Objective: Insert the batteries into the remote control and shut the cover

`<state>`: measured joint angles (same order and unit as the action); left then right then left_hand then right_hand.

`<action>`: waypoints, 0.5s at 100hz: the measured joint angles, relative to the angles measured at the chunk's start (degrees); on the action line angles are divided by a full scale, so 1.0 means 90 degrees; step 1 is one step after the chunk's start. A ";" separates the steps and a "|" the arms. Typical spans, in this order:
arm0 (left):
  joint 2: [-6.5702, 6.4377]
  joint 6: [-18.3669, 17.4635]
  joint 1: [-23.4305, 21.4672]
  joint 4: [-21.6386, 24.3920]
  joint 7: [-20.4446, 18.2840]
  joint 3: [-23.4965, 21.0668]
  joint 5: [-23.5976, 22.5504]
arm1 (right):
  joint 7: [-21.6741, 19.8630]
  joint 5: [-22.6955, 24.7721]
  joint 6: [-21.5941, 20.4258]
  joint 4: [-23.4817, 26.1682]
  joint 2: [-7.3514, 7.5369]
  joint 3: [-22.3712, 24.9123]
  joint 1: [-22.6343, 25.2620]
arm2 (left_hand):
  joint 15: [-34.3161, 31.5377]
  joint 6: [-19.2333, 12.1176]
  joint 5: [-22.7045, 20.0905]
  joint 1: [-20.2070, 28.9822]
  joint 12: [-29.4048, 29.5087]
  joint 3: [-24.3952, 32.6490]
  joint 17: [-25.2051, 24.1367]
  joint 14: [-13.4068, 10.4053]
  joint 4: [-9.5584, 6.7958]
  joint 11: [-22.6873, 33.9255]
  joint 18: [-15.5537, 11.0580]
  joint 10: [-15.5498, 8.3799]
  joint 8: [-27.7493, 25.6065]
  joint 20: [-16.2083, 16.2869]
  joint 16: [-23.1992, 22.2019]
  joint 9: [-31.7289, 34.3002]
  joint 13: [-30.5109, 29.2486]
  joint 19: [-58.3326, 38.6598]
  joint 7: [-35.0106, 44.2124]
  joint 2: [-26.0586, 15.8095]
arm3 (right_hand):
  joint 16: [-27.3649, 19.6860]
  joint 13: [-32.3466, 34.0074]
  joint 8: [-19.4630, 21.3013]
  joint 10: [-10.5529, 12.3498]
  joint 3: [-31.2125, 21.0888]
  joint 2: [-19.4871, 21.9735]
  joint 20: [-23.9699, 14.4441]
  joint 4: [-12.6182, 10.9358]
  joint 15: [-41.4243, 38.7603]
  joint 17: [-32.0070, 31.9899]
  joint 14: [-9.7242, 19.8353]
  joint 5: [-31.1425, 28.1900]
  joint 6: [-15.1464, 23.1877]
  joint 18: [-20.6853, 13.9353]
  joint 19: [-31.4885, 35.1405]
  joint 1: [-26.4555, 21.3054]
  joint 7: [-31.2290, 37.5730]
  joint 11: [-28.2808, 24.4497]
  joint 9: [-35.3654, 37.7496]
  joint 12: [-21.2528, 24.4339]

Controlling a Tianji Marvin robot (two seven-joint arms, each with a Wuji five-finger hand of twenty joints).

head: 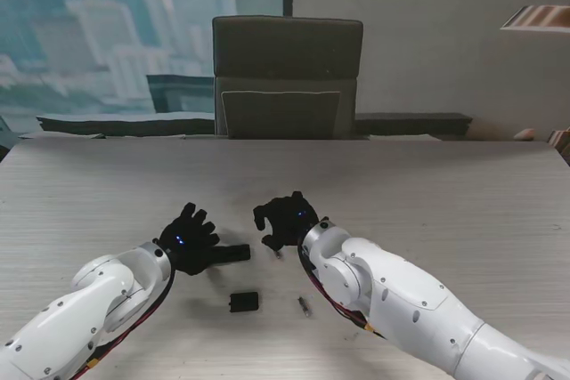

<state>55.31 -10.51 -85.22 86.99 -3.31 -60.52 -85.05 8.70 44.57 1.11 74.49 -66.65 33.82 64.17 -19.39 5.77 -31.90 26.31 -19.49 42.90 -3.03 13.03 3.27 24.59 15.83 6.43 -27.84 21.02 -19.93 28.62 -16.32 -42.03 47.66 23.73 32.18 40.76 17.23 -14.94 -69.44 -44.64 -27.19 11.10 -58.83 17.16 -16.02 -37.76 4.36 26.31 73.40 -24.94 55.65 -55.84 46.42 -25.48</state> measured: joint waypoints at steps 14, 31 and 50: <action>-0.0001 0.0000 0.0012 0.0001 -0.0010 0.0018 -0.0012 | 0.0271 0.1217 -0.0595 -0.0093 0.0217 -0.0252 -0.0143 | -0.0002 0.0051 -0.0007 0.0000 0.0000 0.0077 0.0008 0.0000 -0.0019 0.0000 0.0001 0.0000 -0.0004 0.0000 0.0000 0.0000 -0.0076 0.0000 0.0001 0.0057 | 0.0096 -0.0255 0.0602 0.0253 -0.0519 -0.0711 0.0023 -0.0231 -0.0306 0.0100 0.0531 0.0582 0.0548 -0.0522 0.0110 -0.0675 0.0082 -0.0460 -0.1076 -0.0224; -0.0003 0.0006 0.0024 0.0001 -0.0010 0.0042 -0.0056 | 0.0797 0.0974 -0.0866 -0.0635 0.0239 -0.0643 -0.0440 | -0.0002 0.0096 0.0001 -0.0030 0.0000 0.0280 0.0053 0.0000 -0.0029 0.0000 0.0001 0.0000 -0.0007 0.0000 0.0000 0.0000 -0.0076 0.0002 -0.0027 0.0179 | 0.0289 -0.0393 0.0772 0.0387 -0.0599 -0.0722 -0.0177 -0.0231 -0.0646 0.0112 0.0746 0.0980 0.1014 -0.0817 0.0372 -0.0830 0.0308 -0.0844 -0.1630 -0.0368; -0.0001 0.0014 0.0040 0.0007 -0.0051 0.0058 -0.0083 | 0.0952 0.0995 -0.1139 -0.1149 0.0202 -0.1003 -0.0699 | -0.0002 0.0096 0.0105 0.0044 0.0000 0.0408 0.0073 0.0001 -0.0029 0.0000 0.0001 0.0000 -0.0007 0.0000 0.0000 0.0000 -0.0076 0.0002 -0.0030 0.0252 | 0.0326 -0.0525 0.0844 0.0506 -0.0621 -0.0664 -0.0194 -0.0231 -0.0661 0.0105 0.0913 0.0981 0.1343 -0.0967 0.0391 -0.0913 0.0445 -0.0886 -0.2076 -0.0370</action>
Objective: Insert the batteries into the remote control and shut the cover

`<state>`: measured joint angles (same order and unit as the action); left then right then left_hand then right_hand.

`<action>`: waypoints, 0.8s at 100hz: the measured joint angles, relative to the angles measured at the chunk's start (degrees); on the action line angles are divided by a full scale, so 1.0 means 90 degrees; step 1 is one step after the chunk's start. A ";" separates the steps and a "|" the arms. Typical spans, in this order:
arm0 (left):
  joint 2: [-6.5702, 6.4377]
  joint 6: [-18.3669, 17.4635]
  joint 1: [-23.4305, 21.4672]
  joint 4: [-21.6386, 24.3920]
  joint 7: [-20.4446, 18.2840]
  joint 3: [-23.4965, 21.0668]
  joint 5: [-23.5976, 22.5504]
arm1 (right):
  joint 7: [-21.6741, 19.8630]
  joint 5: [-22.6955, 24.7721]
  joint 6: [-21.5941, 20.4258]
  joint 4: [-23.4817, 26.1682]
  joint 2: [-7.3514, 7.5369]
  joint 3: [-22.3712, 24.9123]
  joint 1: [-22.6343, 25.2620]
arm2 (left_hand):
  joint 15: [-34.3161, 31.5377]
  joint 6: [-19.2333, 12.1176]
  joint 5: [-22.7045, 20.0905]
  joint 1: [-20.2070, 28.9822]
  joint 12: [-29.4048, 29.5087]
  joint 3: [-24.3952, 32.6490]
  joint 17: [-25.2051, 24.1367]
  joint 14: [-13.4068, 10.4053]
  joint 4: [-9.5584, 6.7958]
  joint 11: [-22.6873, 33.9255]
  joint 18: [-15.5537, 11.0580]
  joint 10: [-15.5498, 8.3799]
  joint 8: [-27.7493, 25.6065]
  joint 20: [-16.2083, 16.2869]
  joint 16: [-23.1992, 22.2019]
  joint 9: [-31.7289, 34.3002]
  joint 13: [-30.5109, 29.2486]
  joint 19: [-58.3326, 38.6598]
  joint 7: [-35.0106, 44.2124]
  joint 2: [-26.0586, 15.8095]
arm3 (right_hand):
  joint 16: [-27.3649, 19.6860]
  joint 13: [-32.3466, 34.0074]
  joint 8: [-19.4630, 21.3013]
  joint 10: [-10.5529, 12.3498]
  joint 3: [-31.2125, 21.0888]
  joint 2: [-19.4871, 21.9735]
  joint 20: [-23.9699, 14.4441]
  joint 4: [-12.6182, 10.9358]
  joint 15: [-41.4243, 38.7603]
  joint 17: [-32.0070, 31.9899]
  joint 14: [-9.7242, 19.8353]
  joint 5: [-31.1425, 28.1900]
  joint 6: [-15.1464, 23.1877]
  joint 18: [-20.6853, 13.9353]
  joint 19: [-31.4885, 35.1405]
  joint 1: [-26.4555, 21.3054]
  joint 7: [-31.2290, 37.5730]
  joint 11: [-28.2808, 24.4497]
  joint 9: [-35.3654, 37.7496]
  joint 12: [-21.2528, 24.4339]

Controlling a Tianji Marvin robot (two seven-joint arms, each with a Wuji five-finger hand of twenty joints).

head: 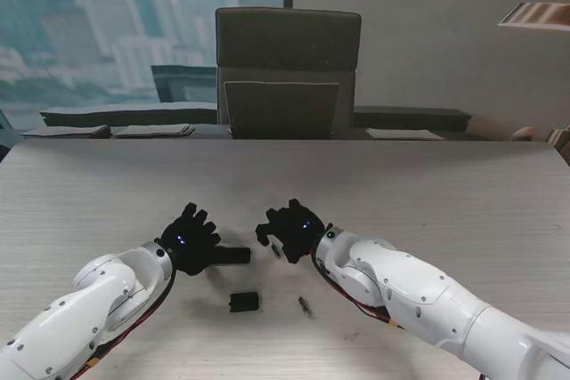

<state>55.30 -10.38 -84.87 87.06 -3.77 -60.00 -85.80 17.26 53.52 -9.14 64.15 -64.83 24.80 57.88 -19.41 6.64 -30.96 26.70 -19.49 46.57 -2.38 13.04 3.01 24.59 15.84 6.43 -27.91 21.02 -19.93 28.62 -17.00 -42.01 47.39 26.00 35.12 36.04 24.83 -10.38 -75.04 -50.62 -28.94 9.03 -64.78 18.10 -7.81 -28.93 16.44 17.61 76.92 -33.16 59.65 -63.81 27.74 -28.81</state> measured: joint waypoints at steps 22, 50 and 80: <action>0.0002 0.0019 0.0010 0.0007 -0.0047 0.0016 0.0019 | 0.0132 -0.0064 -0.0080 -0.0199 -0.0048 -0.0186 -0.0072 | 0.0000 0.0067 0.0009 0.0028 0.0000 0.0050 0.0003 0.0000 0.0000 0.0000 0.0001 0.0000 0.0000 0.0000 0.0000 0.0000 0.0000 0.0001 0.0000 0.0004 | 0.0029 -0.0075 0.0027 0.0003 0.0000 0.0276 -0.0077 0.0000 -0.0052 0.0001 0.0163 0.0002 0.0076 -0.0088 0.0141 0.0000 0.0009 -0.0027 -0.0327 0.0000; 0.0004 0.0043 0.0012 0.0008 -0.0056 0.0025 0.0038 | 0.0060 -0.0212 -0.0060 -0.0383 -0.0129 -0.0535 -0.0320 | 0.0000 0.0076 0.0012 0.0035 0.0000 0.0051 0.0003 0.0000 0.0000 0.0000 0.0001 0.0000 -0.0001 0.0000 0.0000 0.0000 0.0000 0.0001 0.0000 0.0013 | 0.0079 -0.0161 -0.0792 0.0008 0.0081 0.0364 -0.0081 0.0671 -0.0064 -0.0046 0.0163 -0.0165 0.0282 -0.0142 0.0147 0.0224 0.0635 -0.0027 -0.0399 0.0000; 0.0004 0.0073 0.0011 -0.0018 0.0016 0.0040 0.0037 | -0.0200 -0.0375 0.0383 -0.0382 -0.0231 -0.0612 -0.0416 | 0.0000 0.0071 0.0165 0.0112 0.0000 0.0051 0.0003 0.0000 -0.0001 -0.0033 0.0001 0.0000 -0.0001 0.0000 0.0000 -0.0048 0.0000 0.0002 -0.0070 -0.0001 | 0.0079 -0.0185 -0.1375 -0.0107 0.0002 0.0272 -0.0082 0.1028 -0.0054 -0.0081 0.0128 -0.0973 0.0166 -0.0142 0.0147 0.0322 0.1540 0.0035 -0.0385 0.0000</action>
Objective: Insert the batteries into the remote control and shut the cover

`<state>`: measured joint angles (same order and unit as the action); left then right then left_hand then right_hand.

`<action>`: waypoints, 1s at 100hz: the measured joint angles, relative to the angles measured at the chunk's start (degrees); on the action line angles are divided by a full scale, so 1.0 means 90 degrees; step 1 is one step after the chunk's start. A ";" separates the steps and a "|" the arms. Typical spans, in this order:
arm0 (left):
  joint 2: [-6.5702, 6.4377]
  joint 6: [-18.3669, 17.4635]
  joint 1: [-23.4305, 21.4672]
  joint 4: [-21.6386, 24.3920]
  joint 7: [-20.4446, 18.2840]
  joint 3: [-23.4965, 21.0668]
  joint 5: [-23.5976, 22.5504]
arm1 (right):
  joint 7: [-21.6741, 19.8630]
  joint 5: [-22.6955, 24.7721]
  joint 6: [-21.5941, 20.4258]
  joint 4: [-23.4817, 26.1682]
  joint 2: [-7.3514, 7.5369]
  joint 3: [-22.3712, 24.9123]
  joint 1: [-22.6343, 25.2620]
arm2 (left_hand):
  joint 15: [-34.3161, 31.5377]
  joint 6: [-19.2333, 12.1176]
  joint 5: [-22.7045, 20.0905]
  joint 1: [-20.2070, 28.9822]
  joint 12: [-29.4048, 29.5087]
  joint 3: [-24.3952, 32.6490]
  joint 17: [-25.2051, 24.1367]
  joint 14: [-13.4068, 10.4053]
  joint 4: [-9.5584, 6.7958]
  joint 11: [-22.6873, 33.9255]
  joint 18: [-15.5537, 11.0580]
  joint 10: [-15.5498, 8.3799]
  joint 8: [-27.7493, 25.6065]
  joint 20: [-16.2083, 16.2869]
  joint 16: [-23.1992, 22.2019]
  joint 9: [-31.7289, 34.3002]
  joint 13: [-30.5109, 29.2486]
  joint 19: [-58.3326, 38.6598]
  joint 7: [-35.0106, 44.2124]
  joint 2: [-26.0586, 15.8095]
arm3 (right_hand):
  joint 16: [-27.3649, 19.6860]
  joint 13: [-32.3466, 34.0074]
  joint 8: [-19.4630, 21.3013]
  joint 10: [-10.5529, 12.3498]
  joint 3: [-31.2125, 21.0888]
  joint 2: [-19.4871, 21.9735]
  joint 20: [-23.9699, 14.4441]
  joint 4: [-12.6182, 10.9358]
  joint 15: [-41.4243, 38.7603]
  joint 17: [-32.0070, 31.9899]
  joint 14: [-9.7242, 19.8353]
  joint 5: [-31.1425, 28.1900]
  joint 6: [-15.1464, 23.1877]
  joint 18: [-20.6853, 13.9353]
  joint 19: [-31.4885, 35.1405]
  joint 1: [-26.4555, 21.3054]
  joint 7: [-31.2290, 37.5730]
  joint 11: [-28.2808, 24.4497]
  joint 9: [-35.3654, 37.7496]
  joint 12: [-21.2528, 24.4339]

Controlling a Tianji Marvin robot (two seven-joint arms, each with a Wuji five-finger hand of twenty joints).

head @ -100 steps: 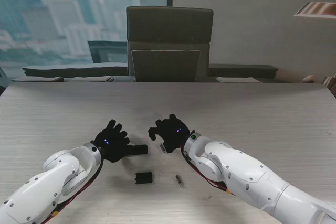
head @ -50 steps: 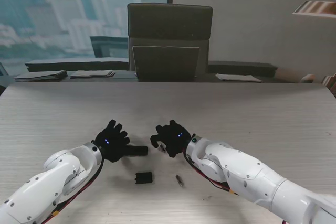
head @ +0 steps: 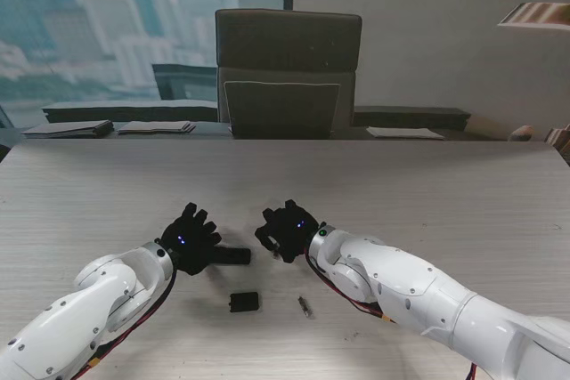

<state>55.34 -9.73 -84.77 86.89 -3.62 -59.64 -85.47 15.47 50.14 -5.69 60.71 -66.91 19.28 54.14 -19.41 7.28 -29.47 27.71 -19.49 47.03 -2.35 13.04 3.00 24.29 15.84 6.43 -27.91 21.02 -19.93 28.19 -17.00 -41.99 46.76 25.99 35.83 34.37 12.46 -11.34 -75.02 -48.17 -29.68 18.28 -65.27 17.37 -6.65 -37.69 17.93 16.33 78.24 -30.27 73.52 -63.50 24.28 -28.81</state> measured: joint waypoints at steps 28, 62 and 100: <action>-0.0002 0.0004 0.0068 -0.0026 -0.0019 0.0076 0.0055 | -0.0194 -0.0147 0.0529 0.0112 -0.0042 0.0155 0.0121 | 0.0000 0.0016 0.0007 0.0009 0.0000 0.0006 0.0000 0.0000 -0.0004 -0.0024 0.0000 0.0000 0.0000 0.0000 0.0000 -0.0059 0.0000 0.0000 -0.0010 -0.0002 | -0.0004 0.0312 -0.0197 -0.0120 0.0185 0.0178 -0.0006 0.0006 0.0011 0.0173 -0.0310 -0.0316 -0.1074 0.0157 0.0001 0.0004 0.0156 0.0079 0.0497 0.0043; -0.0001 0.0005 0.0160 -0.0060 -0.0077 0.0174 0.0133 | -0.0266 -0.0267 0.0501 0.0169 -0.0074 0.0408 0.0269 | 0.0000 0.0156 0.0007 0.0009 0.0000 0.0003 0.0000 0.0000 -0.0004 -0.0024 0.0000 0.0000 -0.0003 0.0000 0.0000 -0.0059 0.0000 0.0001 -0.0010 -0.0093 | -0.0147 0.0841 -0.0614 -0.0102 0.0258 0.0060 -0.0008 0.0005 0.0141 0.0458 -0.0471 -0.1127 -0.2181 0.0380 0.0001 -0.0286 -0.0285 0.0182 0.1577 0.0182; -0.0001 0.0038 0.0309 -0.0109 -0.0104 0.0369 0.0213 | -0.0432 0.0070 0.0357 0.1149 0.0237 0.1474 0.0981 | 0.0000 0.0236 0.0007 -0.0041 0.0000 -0.0129 0.0000 0.0000 -0.0004 -0.0024 0.0000 0.0003 -0.0004 0.0000 0.0000 -0.0060 0.0002 0.0064 -0.0006 -0.0256 | -0.0235 0.0979 -0.0672 -0.0099 0.0258 -0.0005 -0.0008 0.0009 0.0257 0.0531 -0.0643 -0.1489 -0.2416 0.0613 0.0001 -0.0390 -0.0601 0.0183 0.1663 0.0370</action>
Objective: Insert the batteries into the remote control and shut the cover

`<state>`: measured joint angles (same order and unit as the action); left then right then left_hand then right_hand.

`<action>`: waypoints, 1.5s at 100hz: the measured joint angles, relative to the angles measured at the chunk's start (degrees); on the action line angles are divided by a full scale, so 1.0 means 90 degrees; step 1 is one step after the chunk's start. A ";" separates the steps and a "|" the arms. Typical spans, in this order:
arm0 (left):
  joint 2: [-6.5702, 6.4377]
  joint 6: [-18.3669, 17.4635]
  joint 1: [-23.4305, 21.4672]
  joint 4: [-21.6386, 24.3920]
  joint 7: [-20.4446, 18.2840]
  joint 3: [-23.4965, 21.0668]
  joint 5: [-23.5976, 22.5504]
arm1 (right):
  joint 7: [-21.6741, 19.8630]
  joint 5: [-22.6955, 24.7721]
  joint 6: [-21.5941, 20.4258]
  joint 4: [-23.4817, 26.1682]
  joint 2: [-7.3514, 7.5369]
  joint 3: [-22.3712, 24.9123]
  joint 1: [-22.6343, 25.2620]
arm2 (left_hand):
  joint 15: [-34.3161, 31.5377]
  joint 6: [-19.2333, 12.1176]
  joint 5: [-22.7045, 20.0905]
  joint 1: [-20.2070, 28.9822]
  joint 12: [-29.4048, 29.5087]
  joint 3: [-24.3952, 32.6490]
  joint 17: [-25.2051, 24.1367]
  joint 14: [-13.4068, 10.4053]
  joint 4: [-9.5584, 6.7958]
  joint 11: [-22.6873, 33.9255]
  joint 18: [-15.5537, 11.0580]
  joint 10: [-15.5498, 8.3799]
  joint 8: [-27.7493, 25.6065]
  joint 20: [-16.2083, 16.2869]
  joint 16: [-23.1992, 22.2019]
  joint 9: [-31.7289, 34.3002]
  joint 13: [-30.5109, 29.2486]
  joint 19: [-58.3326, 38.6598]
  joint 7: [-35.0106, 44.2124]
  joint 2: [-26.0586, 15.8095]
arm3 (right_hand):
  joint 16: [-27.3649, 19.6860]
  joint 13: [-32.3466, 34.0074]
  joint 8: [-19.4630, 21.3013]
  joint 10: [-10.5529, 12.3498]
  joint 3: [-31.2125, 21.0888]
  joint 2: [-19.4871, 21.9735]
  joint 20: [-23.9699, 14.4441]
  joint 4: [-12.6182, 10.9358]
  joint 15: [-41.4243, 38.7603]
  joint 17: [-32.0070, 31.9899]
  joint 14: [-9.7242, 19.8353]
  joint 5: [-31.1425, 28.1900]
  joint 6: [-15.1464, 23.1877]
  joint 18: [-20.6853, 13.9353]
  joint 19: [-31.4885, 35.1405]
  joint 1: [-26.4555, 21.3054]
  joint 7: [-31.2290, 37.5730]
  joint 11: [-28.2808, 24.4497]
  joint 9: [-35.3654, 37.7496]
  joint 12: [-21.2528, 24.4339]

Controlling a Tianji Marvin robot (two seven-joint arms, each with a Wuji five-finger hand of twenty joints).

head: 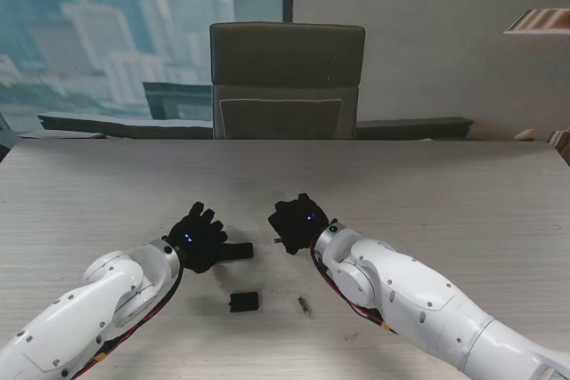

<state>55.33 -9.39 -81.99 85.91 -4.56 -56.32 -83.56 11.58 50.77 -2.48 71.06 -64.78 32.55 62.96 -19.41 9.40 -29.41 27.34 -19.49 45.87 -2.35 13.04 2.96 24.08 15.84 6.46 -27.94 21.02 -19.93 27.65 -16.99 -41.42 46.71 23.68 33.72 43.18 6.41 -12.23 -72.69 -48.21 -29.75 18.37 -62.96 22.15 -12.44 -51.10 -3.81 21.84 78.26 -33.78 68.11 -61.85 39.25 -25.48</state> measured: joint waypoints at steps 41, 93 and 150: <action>0.0030 0.0005 0.0021 -0.0009 0.0044 -0.0013 -0.0056 | -0.0239 -0.0624 0.0419 0.0229 -0.0202 -0.0492 -0.0312 | 0.0000 -0.0257 0.0166 -0.0033 0.0000 -0.0190 -0.0001 0.0000 0.0000 0.0000 0.0000 0.0001 0.0314 -0.0008 0.0000 -0.0016 0.0001 0.0001 -0.0745 -0.0005 | -0.0067 0.0108 0.0000 -0.0086 0.0000 -0.0020 0.0001 0.0002 0.0069 0.0036 -0.0168 -0.0115 -0.0185 0.0153 -0.0006 -0.0149 -0.0147 0.0094 0.0237 0.0083; 0.0069 -0.0156 -0.0599 0.0253 0.0490 -0.0810 -0.0262 | -0.0327 -0.0751 0.0787 0.0205 -0.0379 -0.0699 -0.0414 | 0.0007 -0.0431 0.0612 -0.0332 0.0057 -0.0985 -0.0078 0.0002 0.0000 -0.0081 0.0001 0.0079 0.1090 -0.0033 0.0000 -0.0333 0.0019 0.0095 -0.2296 -0.0065 | -0.0070 0.0108 0.0077 -0.0171 0.0000 -0.0021 0.0002 0.0002 0.0070 0.0036 -0.0259 -0.0124 -0.0270 0.0230 -0.0014 -0.0245 -0.0157 0.0136 0.0263 0.0087; 0.0032 0.0245 -0.0661 -0.0024 0.0752 -0.0677 -0.0046 | -0.0460 -0.1042 0.1099 0.0170 -0.0574 -0.1077 -0.0633 | 0.0007 -0.0415 0.0227 -0.0245 0.0058 -0.0211 -0.0078 0.0003 -0.0088 -0.0081 0.0006 0.0082 0.0723 -0.0033 0.0000 -0.0325 0.0019 0.0150 -0.1419 -0.0083 | -0.0137 0.0176 0.0088 -0.0252 0.0000 -0.0091 0.0002 0.0002 0.0071 0.0065 -0.0350 -0.0271 -0.0371 0.0310 -0.0015 -0.0310 -0.0224 0.0147 0.0323 0.0093</action>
<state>55.62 -7.18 -87.93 85.69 2.21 -62.41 -83.97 7.44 41.40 7.41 72.59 -69.94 22.85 57.27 -19.35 5.67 -27.37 25.14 -18.97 43.98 -3.05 13.07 2.17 23.35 15.90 7.20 -21.44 20.72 -19.93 24.72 -16.81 -40.07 33.94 22.94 32.49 44.77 7.21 -14.50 -72.69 -49.04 -29.73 18.38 -62.32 22.74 -15.59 -53.53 -7.15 24.63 78.12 -36.57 66.09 -60.53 42.16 -24.64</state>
